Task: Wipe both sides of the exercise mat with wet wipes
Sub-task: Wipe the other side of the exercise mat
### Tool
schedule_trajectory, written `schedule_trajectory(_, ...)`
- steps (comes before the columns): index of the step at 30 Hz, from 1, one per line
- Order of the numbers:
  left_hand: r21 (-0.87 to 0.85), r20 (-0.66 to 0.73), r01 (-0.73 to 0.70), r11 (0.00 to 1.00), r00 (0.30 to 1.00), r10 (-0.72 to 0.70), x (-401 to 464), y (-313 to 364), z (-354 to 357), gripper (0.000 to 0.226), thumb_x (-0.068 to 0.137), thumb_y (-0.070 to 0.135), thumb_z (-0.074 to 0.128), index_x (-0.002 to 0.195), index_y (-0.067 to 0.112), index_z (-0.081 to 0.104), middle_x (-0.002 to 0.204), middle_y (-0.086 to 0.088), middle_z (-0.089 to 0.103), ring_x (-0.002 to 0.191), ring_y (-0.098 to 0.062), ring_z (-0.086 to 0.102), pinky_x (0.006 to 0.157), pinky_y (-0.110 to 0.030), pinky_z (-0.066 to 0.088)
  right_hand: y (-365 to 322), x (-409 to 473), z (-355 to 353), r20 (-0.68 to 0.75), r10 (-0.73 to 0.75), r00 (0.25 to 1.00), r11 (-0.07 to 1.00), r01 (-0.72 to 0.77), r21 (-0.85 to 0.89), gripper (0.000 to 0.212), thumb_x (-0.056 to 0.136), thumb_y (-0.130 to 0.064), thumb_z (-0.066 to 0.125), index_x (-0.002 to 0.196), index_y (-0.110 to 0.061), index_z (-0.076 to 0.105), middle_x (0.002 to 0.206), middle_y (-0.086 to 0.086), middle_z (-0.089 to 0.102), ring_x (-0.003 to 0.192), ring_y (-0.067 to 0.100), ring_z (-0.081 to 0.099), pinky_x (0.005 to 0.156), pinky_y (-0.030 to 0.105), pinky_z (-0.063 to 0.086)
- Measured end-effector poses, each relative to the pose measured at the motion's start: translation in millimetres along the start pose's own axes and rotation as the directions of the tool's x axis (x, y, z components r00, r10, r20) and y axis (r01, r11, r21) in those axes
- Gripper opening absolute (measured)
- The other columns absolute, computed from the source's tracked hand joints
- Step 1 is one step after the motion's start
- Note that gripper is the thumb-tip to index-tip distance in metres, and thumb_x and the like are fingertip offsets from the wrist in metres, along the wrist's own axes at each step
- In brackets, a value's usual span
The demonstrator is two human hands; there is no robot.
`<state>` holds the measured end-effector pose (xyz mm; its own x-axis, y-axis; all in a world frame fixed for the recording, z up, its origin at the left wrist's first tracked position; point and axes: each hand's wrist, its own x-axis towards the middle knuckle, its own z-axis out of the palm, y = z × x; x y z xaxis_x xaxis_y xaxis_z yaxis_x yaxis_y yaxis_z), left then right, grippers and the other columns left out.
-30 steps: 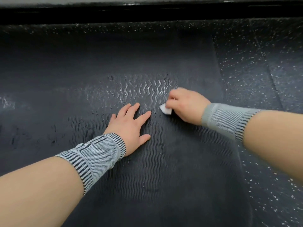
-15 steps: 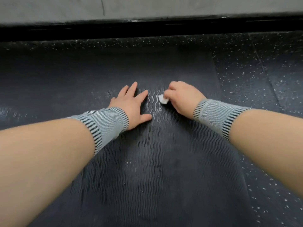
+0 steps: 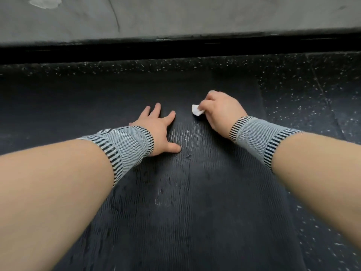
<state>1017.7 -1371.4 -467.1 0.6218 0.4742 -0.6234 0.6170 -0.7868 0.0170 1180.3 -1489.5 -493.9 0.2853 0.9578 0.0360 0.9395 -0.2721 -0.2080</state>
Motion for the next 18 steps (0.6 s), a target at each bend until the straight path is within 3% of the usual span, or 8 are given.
schedule_trajectory(1,-0.004,0.006,-0.001,1.000,1.000,0.001,0.6,0.7,0.8,0.112,0.074,0.073,0.064,0.154,0.041,-0.008,0.163,-0.002,-0.018,0.150,-0.028,-0.011,0.117,-0.058,0.021,-1.4,-1.9,-0.6,0.012,-0.004,1.000,1.000,0.004,0.003,0.022,0.087,-0.007,0.056,0.104,-0.012,0.067,0.107,0.010,0.057,0.097,0.032,0.054,0.075,0.034,0.043)
schedule_trajectory(4,-0.027,0.014,0.000,1.000,1.000,0.000,0.0,0.5,1.9,0.110,0.074,0.072,0.064,0.153,0.043,-0.008,0.162,0.001,-0.022,0.150,-0.026,-0.015,0.116,-0.062,0.020,-3.3,-30.9,-0.1,-0.022,-0.240,0.970,0.968,0.241,0.075,0.017,0.071,0.001,0.068,0.084,-0.011,0.070,0.085,0.010,0.061,0.072,0.033,0.058,0.057,0.032,0.045)
schedule_trajectory(7,-0.035,0.027,-0.002,0.999,1.000,0.003,-2.6,0.3,-0.9,0.109,0.076,0.071,0.062,0.153,0.042,-0.009,0.161,0.002,-0.024,0.149,-0.025,-0.017,0.113,-0.064,0.019,11.0,-31.2,-1.3,0.020,-0.346,0.938,0.935,0.343,0.086,0.016,0.070,-0.001,0.065,0.082,-0.010,0.070,0.083,0.010,0.061,0.068,0.031,0.057,0.050,0.034,0.049)
schedule_trajectory(10,-0.031,0.033,-0.007,0.999,0.999,0.008,-1.9,0.6,0.0,0.108,0.077,0.072,0.061,0.153,0.041,-0.010,0.160,0.002,-0.026,0.149,-0.025,-0.019,0.113,-0.065,0.017,29.4,6.8,-1.6,-0.047,-0.226,0.973,0.974,0.227,0.015,0.016,0.073,0.000,0.066,0.087,-0.007,0.071,0.088,0.015,0.061,0.075,0.036,0.059,0.059,0.039,0.050)
schedule_trajectory(15,-0.027,0.048,-0.011,1.000,0.999,0.012,-0.7,0.1,1.0,0.108,0.078,0.072,0.060,0.153,0.042,-0.012,0.159,0.002,-0.029,0.148,-0.025,-0.021,0.114,-0.065,0.017,55.7,70.6,3.8,-0.209,0.191,0.959,0.981,-0.194,0.005,0.026,0.088,-0.014,0.053,0.111,-0.007,0.064,0.113,0.015,0.054,0.101,0.038,0.054,0.083,0.034,0.043)
schedule_trajectory(18,-0.029,0.052,-0.015,0.999,0.998,0.017,0.4,-0.7,0.8,0.108,0.078,0.072,0.060,0.153,0.041,-0.012,0.159,0.002,-0.030,0.148,-0.025,-0.022,0.114,-0.065,0.016,50.3,96.5,4.1,-0.177,0.248,0.952,0.967,-0.254,-0.013,0.030,0.090,-0.013,0.051,0.118,-0.009,0.062,0.119,0.015,0.053,0.107,0.036,0.053,0.089,0.034,0.042)
